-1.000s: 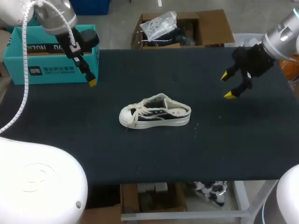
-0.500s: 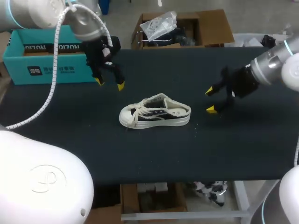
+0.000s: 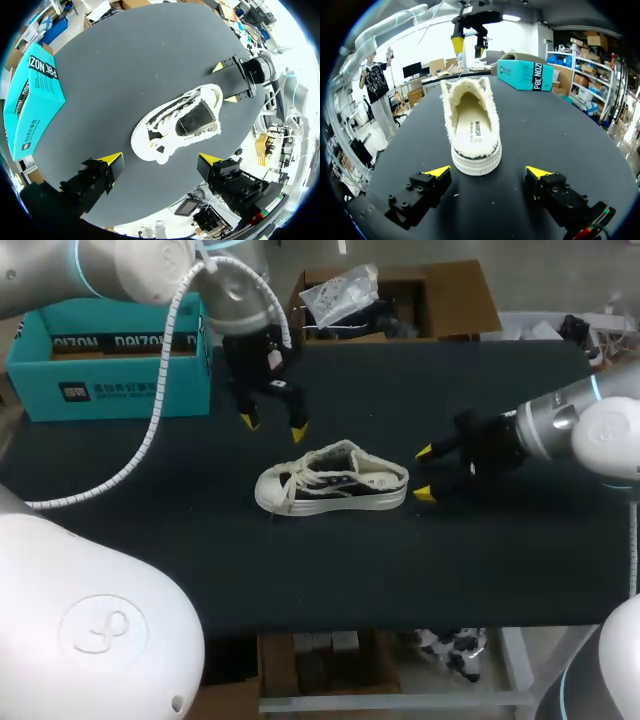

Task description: Open the shoe tongue, take the insole out of the shoe, put the insole back into the shoe, and pack the shoe into the shoebox

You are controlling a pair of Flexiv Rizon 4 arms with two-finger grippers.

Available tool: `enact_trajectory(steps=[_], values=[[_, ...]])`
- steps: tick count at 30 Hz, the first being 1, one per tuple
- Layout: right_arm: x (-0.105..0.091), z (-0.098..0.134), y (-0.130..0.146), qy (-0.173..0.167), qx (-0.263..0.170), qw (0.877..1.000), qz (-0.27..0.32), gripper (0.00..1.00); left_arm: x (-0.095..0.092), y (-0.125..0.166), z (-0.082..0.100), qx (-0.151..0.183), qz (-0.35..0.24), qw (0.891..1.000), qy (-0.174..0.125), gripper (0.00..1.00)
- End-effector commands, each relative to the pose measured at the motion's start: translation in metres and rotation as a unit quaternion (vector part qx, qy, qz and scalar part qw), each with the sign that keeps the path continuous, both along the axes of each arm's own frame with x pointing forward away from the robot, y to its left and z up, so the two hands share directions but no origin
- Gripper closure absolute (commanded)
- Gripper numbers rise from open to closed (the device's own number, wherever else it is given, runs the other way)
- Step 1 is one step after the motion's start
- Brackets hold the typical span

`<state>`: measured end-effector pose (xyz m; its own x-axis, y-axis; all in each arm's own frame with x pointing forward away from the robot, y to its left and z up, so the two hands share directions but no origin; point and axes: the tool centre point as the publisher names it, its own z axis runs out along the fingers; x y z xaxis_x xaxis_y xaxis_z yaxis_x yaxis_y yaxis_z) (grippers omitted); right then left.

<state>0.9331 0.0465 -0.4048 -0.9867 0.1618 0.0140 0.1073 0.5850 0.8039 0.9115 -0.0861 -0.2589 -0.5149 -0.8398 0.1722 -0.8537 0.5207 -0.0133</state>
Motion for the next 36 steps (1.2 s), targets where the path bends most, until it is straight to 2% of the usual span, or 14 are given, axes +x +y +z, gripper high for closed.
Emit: enact_trajectory(steps=[1,13,17,27,36], values=[[0.007,-0.012,0.006,0.006,0.022,1.0,0.007,0.0,0.0,-0.011,-0.003,0.007,-0.001,1.0,0.0,0.0],[-0.001,-0.011,0.025,-0.005,0.05,0.999,0.018,0.0,0.004,-0.027,-0.012,0.011,-0.006,1.0,0.01,0.0],[-0.004,-0.009,0.038,0.005,0.05,0.998,0.029,0.0,0.006,-0.03,-0.014,0.009,-0.01,1.0,0.013,0.0],[-0.006,-0.019,0.05,0.013,0.06,0.998,0.027,0.0,0.01,-0.036,-0.021,0.009,-0.016,1.0,0.021,0.0],[-0.003,-0.026,0.06,0.003,0.076,0.997,0.031,0.0,0.009,-0.043,-0.021,0.018,-0.017,1.0,0.019,0.0]])
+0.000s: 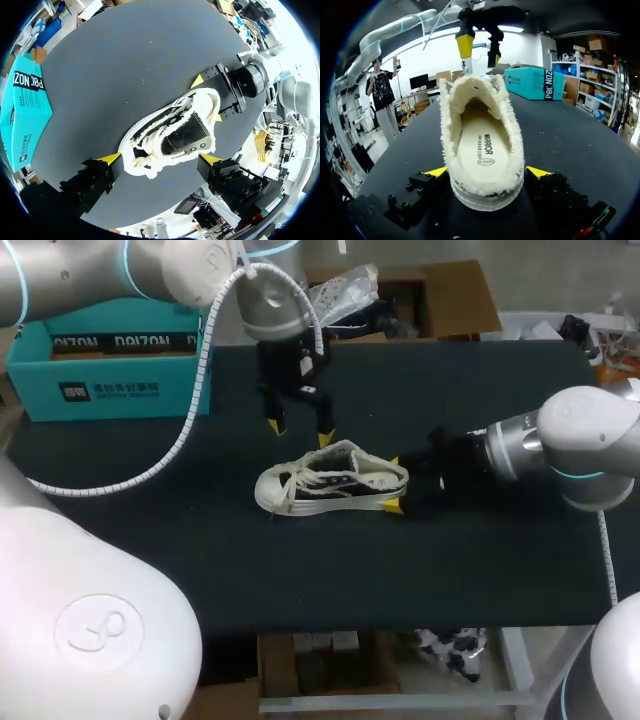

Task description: Open the shoe tongue, take the insole out of the shoe, put the insole back into the shoe, and pack the shoe into the shoebox

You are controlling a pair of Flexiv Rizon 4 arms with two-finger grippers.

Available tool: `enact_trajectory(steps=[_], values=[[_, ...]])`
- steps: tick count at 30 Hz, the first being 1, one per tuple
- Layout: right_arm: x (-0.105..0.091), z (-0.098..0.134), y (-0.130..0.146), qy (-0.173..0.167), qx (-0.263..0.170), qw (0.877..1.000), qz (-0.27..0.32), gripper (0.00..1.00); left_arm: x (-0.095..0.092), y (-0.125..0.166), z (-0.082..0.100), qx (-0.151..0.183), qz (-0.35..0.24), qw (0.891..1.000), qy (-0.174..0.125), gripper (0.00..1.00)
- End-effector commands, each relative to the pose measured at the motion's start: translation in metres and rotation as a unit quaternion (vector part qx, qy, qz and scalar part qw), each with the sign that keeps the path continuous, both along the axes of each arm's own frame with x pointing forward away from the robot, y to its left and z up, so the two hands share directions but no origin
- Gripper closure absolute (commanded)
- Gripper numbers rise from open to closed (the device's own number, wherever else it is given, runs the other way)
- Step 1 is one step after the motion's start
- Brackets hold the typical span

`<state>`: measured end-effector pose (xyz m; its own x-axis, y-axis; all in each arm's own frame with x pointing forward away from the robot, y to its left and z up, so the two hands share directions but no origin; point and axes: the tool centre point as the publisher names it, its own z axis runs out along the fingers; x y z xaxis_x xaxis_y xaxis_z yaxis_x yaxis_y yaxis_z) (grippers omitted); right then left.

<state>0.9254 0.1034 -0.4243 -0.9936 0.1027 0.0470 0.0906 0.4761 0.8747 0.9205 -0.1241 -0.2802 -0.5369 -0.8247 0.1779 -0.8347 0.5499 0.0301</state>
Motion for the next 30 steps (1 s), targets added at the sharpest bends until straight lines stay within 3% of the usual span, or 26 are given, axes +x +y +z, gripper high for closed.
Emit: enact_trajectory(steps=[1,7,8,9,19,28,30], values=[[0.005,-0.006,0.005,-0.007,0.01,1.0,0.006,0.0,-0.001,-0.006,0.0,0.011,0.001,1.0,-0.003,0.0],[0.004,-0.005,0.011,-0.014,0.013,1.0,0.014,0.0,-0.001,-0.009,-0.003,0.014,0.002,1.0,-0.001,0.0],[0.004,-0.005,0.012,-0.014,0.014,1.0,0.014,0.56,-0.001,-0.01,-0.003,0.015,0.001,1.0,-0.001,0.0],[0.004,-0.005,0.012,-0.015,0.013,1.0,0.014,1.0,-0.001,-0.01,-0.004,0.016,0.001,1.0,-0.001,0.0],[-0.001,-0.008,0.013,-0.022,0.003,1.0,-0.005,1.0,-0.01,-0.035,0.0,0.032,-0.003,0.999,-0.008,0.0],[-0.001,-0.009,0.013,-0.022,-0.003,1.0,-0.01,1.0,-0.012,-0.064,-0.006,0.088,0.053,0.994,-0.035,0.0],[-0.001,-0.009,0.013,-0.022,-0.003,1.0,-0.01,1.0,-0.01,-0.067,-0.011,0.09,0.054,0.994,-0.026,0.0]])
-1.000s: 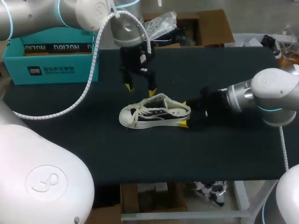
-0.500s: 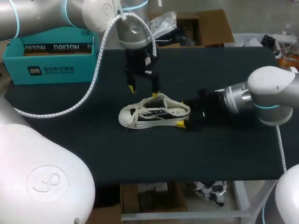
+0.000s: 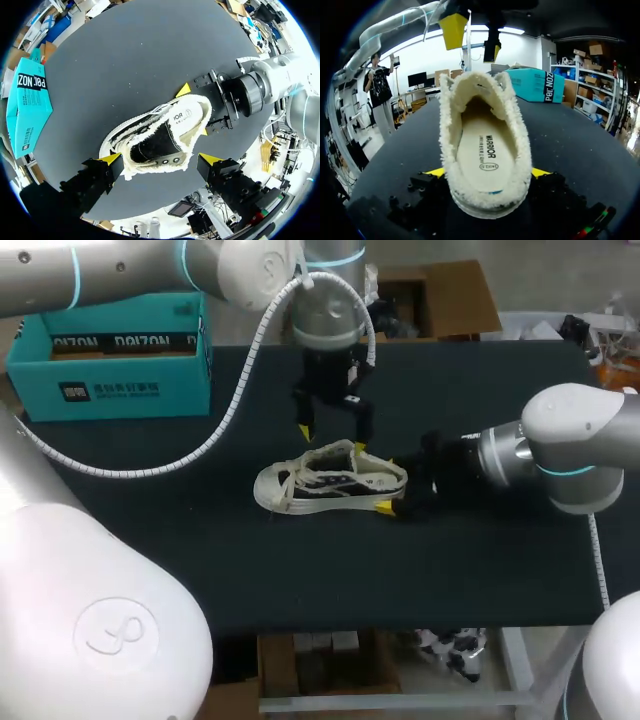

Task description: Open the shoe tongue, take the insole out of the shoe, put the insole back into the shoe, and pack the shoe into the shoebox

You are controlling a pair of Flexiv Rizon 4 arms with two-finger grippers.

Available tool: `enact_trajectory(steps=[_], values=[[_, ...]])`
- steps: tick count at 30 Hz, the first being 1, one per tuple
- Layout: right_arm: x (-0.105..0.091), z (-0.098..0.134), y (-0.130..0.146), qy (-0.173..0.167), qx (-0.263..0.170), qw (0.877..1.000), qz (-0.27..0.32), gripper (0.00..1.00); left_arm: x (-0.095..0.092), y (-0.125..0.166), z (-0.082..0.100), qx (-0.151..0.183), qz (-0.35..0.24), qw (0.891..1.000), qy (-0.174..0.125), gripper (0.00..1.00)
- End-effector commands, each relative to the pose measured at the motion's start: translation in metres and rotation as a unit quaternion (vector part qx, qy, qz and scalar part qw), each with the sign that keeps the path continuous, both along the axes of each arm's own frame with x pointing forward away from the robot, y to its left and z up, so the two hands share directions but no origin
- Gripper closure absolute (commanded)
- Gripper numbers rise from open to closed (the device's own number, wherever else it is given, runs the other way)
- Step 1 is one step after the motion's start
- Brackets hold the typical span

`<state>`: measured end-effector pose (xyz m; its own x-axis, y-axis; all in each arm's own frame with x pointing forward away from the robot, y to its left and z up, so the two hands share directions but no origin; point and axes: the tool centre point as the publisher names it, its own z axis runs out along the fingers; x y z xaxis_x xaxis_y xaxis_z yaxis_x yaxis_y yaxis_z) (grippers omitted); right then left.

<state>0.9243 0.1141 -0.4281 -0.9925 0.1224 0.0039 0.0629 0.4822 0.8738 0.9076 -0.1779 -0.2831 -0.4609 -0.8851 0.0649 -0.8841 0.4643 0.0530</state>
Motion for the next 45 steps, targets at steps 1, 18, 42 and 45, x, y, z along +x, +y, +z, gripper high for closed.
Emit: enact_trajectory(steps=[1,18,42,45], values=[[0.0,-0.005,0.002,-0.001,0.001,1.0,0.0,1.0,0.004,-0.015,-0.011,0.047,0.026,0.998,-0.016,0.0],[0.0,-0.005,0.002,-0.001,0.001,1.0,0.0,1.0,0.008,-0.024,-0.038,0.053,0.05,0.997,0.038,0.25],[0.0,-0.005,0.002,-0.001,0.001,1.0,0.0,1.0,-0.014,0.011,-0.022,-0.005,0.076,0.997,0.024,1.0],[0.0,-0.005,0.002,-0.001,0.001,1.0,0.0,1.0,-0.02,0.023,-0.013,-0.028,0.089,0.996,0.003,1.0]])
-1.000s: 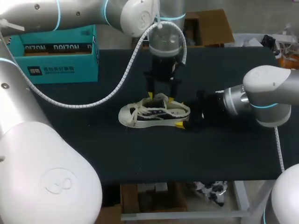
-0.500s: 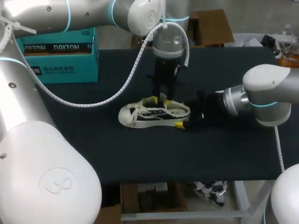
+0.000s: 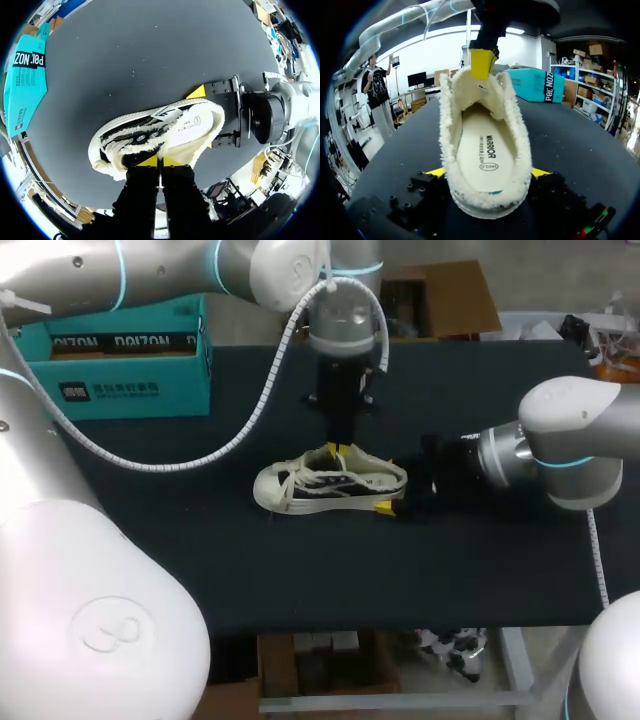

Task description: Open the shoe tongue, take the insole out of the shoe, put the insole back into the shoe, and pack the shoe into the shoebox

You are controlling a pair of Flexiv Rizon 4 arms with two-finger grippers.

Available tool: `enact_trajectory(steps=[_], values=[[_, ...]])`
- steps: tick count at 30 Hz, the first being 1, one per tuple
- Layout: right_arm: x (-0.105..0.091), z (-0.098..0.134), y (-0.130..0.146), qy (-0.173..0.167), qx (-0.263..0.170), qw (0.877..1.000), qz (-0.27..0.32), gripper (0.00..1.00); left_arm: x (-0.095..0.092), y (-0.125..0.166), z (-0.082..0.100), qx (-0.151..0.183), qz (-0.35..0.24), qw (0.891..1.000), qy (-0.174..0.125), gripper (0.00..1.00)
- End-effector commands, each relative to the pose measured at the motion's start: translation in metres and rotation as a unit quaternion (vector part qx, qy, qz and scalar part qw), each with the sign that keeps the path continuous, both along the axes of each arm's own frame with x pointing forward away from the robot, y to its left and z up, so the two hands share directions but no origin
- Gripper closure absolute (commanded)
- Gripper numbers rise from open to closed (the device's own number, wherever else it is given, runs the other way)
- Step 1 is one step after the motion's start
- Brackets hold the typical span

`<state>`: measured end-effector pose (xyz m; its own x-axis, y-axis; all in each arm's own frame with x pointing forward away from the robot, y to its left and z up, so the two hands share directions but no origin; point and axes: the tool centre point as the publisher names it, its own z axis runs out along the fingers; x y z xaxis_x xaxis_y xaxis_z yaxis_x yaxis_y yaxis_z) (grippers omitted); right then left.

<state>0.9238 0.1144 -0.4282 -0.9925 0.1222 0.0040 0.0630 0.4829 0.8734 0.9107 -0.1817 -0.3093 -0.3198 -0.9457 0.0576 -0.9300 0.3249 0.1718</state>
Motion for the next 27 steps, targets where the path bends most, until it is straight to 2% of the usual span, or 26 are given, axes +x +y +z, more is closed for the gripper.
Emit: enact_trajectory(steps=[1,7,12,19,23,27], values=[[0.0,-0.005,0.002,-0.001,0.002,1.0,0.0,1.0,-0.025,0.031,0.015,-0.058,0.021,0.996,-0.061,1.0],[0.0,-0.005,0.002,-0.001,0.002,1.0,0.0,1.0,-0.032,0.059,0.025,-0.09,0.051,0.991,-0.085,1.0],[0.0,-0.005,0.002,-0.001,0.002,1.0,0.0,1.0,-0.038,0.081,0.023,-0.102,0.082,0.986,-0.1,1.0],[0.0,-0.005,0.002,-0.001,0.002,1.0,0.0,1.0,-0.033,0.101,0.002,-0.119,0.139,0.977,-0.11,1.0],[0.0,-0.005,0.002,-0.001,0.002,1.0,0.0,1.0,-0.024,0.112,-0.012,-0.142,0.158,0.973,-0.093,1.0],[0.0,-0.005,0.002,-0.001,0.002,1.0,0.0,1.0,-0.017,0.117,-0.019,-0.148,0.164,0.972,-0.086,1.0]])
